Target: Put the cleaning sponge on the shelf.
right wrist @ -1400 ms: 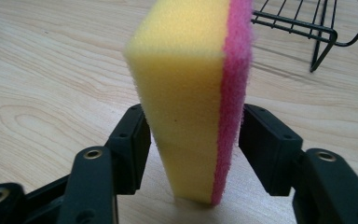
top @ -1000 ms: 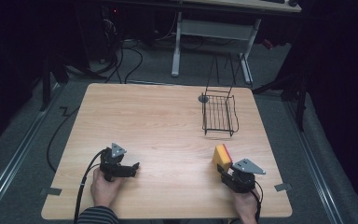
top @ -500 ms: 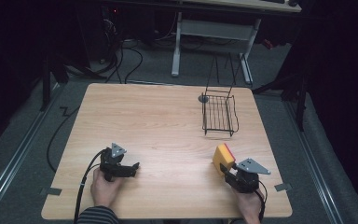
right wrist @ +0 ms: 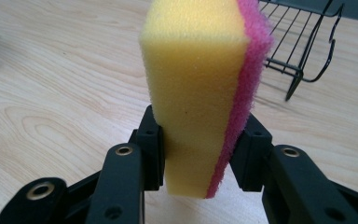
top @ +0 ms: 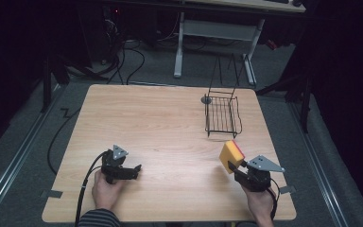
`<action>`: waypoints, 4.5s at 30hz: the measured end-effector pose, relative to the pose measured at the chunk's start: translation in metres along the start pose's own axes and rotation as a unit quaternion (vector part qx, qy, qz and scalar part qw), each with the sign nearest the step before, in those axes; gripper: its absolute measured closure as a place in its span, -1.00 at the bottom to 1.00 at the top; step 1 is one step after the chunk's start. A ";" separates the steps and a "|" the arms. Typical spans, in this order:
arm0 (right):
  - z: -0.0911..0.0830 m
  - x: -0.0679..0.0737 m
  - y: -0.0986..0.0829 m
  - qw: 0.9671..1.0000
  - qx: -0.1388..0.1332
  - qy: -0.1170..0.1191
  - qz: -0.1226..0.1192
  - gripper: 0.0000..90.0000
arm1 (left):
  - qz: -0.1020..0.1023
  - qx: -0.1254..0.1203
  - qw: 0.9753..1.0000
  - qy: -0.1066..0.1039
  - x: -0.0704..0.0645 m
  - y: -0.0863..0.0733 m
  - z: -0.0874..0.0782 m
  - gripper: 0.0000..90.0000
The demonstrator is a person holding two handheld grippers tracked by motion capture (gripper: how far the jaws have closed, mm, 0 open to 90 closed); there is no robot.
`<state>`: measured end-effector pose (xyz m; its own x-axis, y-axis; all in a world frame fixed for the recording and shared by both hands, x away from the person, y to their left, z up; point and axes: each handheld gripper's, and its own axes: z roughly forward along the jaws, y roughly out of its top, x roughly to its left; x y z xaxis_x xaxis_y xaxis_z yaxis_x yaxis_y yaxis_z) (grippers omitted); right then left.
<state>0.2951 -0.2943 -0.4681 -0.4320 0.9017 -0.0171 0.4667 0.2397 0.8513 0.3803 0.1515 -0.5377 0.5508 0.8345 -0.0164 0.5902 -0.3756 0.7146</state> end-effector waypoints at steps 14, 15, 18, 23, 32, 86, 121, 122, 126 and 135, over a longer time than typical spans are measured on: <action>-0.012 -0.010 0.025 1.000 -0.015 0.014 0.000 0.37 | 0.000 -0.001 1.000 0.000 0.000 0.000 0.000 -0.85; -0.012 -0.011 0.027 1.000 -0.017 0.014 0.001 0.37 | 0.000 -0.001 1.000 0.000 0.000 0.000 0.000 -0.85; -0.013 -0.013 0.031 1.000 -0.019 0.017 0.002 0.37 | 0.000 -0.001 1.000 0.000 0.000 0.000 0.000 -0.85; -0.015 -0.018 0.041 1.000 -0.019 0.013 0.001 0.37 | 0.000 -0.001 1.000 0.000 0.000 0.000 0.000 -0.84; -0.015 -0.027 0.060 0.999 -0.034 0.014 0.003 0.37 | 0.000 -0.001 1.000 0.000 0.000 0.000 0.000 -0.84; 0.080 -0.072 0.099 0.998 -0.014 -0.034 0.041 0.37 | 0.000 -0.003 1.000 0.001 0.001 0.000 0.000 -0.80; 0.133 -0.077 0.078 0.997 0.020 -0.059 0.035 0.37 | -0.001 -0.004 1.000 0.002 0.001 0.000 0.000 -0.79; 0.134 -0.077 0.078 0.997 0.021 -0.061 0.037 0.37 | -0.001 -0.004 1.000 0.002 0.001 0.000 0.000 -0.79; 0.136 -0.079 0.077 0.997 0.019 -0.061 0.041 0.36 | -0.001 -0.005 1.000 0.002 0.001 0.000 0.000 -0.79; 0.138 -0.081 0.077 0.997 0.017 -0.058 0.044 0.35 | 0.000 -0.004 1.000 0.002 0.001 0.001 0.000 -0.78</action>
<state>0.4723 -0.2998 -0.4737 -0.2962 0.9551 -0.0047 0.5255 0.1670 0.8342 0.3812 0.1520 -0.5374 0.5478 0.8365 -0.0135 0.5852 -0.3716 0.7207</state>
